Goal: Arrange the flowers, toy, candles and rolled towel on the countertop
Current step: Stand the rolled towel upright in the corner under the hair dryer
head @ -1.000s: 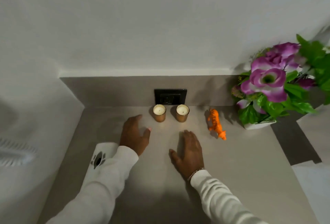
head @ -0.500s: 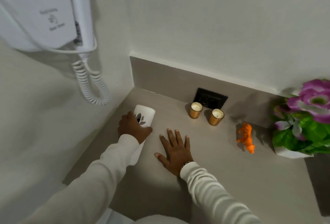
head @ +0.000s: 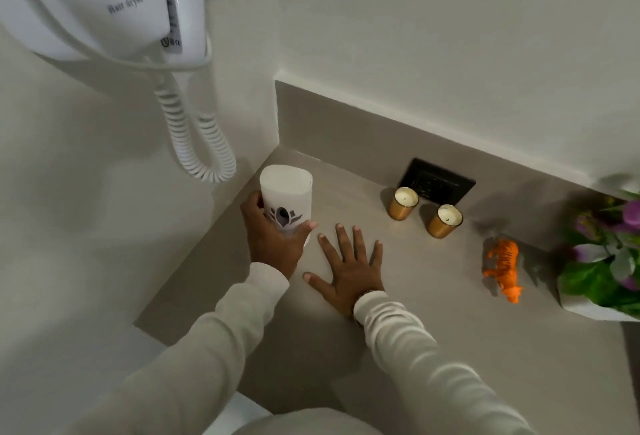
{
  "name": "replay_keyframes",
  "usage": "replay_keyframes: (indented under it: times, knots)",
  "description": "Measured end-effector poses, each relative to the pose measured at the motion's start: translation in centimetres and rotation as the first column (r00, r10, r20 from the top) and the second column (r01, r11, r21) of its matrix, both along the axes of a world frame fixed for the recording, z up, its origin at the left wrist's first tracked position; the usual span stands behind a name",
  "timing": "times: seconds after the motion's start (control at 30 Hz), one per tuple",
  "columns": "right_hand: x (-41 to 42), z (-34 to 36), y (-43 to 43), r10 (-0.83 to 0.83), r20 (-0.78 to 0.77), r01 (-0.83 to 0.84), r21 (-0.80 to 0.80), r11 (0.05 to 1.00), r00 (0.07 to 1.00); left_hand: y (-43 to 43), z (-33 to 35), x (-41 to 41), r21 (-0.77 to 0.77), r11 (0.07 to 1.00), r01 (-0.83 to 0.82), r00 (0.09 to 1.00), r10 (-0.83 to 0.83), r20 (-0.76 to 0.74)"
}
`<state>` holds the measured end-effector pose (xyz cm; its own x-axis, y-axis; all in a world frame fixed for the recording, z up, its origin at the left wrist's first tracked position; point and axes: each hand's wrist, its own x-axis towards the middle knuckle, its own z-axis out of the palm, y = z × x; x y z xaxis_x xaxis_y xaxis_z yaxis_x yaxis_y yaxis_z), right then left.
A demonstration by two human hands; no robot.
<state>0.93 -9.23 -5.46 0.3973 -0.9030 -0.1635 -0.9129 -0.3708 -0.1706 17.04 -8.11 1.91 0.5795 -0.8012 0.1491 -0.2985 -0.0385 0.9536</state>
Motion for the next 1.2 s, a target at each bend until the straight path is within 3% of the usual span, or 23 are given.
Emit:
replay_keyframes:
  times: [0.13,0.77,1.2]
  knots:
    - [0.6,0.2,-1.2,-0.005,0.008,0.005,0.0,1.0,1.0,1.3,-3.0,-0.2,0.158,0.986,-0.055,0.999,0.054,0.01]
    - [2.1,-1.0,-6.9,-0.017,0.036,0.018,-0.02,1.0,0.999,-15.7,-2.6,2.7,0.192,0.945,-0.266,0.964,0.26,0.057]
    - [1.9,-0.2,-6.7,-0.009,0.07,0.006,0.035,0.999,0.998,-17.9,-1.5,3.2,0.228,0.932,-0.281,0.955,0.247,0.166]
